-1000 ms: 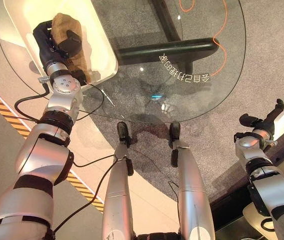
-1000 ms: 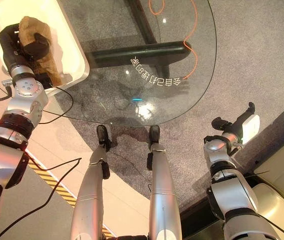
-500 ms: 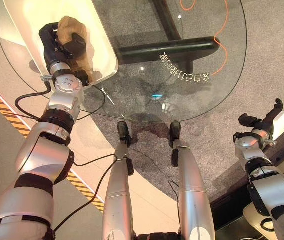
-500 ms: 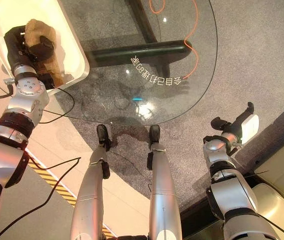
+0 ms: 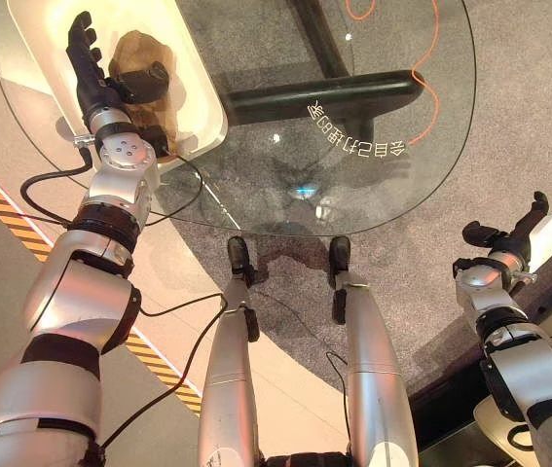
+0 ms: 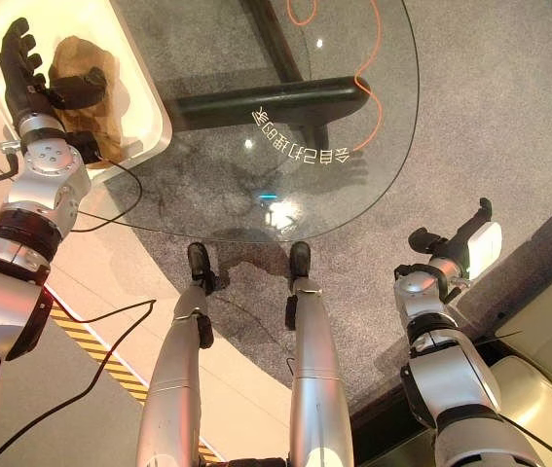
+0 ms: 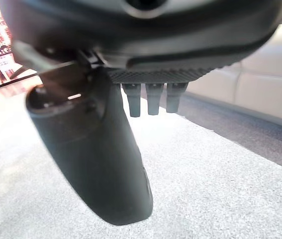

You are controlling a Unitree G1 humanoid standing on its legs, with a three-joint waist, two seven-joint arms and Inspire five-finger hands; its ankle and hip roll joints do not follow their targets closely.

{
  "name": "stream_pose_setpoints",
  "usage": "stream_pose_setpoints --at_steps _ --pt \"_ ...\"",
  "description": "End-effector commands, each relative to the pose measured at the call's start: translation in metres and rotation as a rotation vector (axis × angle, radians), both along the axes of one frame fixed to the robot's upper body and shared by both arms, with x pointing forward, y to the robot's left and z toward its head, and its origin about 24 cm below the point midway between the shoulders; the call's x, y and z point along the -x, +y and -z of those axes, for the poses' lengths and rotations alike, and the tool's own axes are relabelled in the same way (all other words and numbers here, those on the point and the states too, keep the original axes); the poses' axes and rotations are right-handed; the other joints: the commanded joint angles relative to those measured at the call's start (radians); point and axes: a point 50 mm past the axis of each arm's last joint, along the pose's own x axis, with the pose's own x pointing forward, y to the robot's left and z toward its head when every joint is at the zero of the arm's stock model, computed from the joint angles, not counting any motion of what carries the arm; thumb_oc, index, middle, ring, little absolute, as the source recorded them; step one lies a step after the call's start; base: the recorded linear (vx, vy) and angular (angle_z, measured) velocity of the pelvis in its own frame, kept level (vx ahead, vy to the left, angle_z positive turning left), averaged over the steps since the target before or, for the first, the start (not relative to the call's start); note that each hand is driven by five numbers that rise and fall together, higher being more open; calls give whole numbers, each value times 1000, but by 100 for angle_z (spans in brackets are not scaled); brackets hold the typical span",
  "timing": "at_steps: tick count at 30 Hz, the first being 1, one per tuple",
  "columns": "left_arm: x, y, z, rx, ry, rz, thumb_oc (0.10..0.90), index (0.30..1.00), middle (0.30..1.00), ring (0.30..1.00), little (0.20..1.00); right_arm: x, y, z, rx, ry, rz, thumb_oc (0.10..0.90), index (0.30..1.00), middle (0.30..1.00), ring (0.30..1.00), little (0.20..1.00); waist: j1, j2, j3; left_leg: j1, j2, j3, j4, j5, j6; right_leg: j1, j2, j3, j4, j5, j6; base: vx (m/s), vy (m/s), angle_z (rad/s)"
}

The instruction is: Wipe the table with a cloth and put it in the basket.

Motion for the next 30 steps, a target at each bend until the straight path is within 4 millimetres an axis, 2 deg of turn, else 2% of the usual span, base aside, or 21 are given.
stream_pose_setpoints --at_steps 1,10,17,21,26,30 --pt "17 26 -53 -3 -194 -118 800 900 900 900 900 10 -20 -5 25 -36 76 800 900 900 900 900 3 2 -29 -14 -15 27 160 -141 54 41 31 -19 -100 52 5 0 0 0" --pt "27 38 -57 27 -303 -205 800 900 900 900 900 15 -18 8 -6 -12 56 800 900 900 900 900 9 -5 -29 37 -13 19 124 -129 49 92 36 -19 -126 56 10 0 0 0" --pt "36 41 -60 -36 -387 -226 800 900 900 900 900 22 -12 30 -50 51 15 800 900 900 900 900 22 -11 -29 124 -11 23 59 -104 38 181 32 -28 -170 67 23 -28 -29 -1" --pt "42 41 -63 -77 -435 -224 800 900 900 900 900 32 -11 48 -89 99 12 800 900 900 900 900 34 -16 -29 210 -10 30 2 -89 30 272 22 -39 -220 78 37 -41 -51 5" --pt "48 55 -54 -86 -436 -217 800 900 900 900 900 46 -16 65 -127 148 50 800 900 900 900 900 47 -13 -29 355 -16 36 -82 -73 24 418 6 -52 -296 90 49 -8 -6 0" --pt "52 66 -40 -88 -395 -208 800 900 900 900 900 62 -22 82 -148 216 67 800 900 900 900 900 56 -13 -80 425 -19 41 -134 -62 22 492 -3 -59 -348 100 52 6 -3 5"
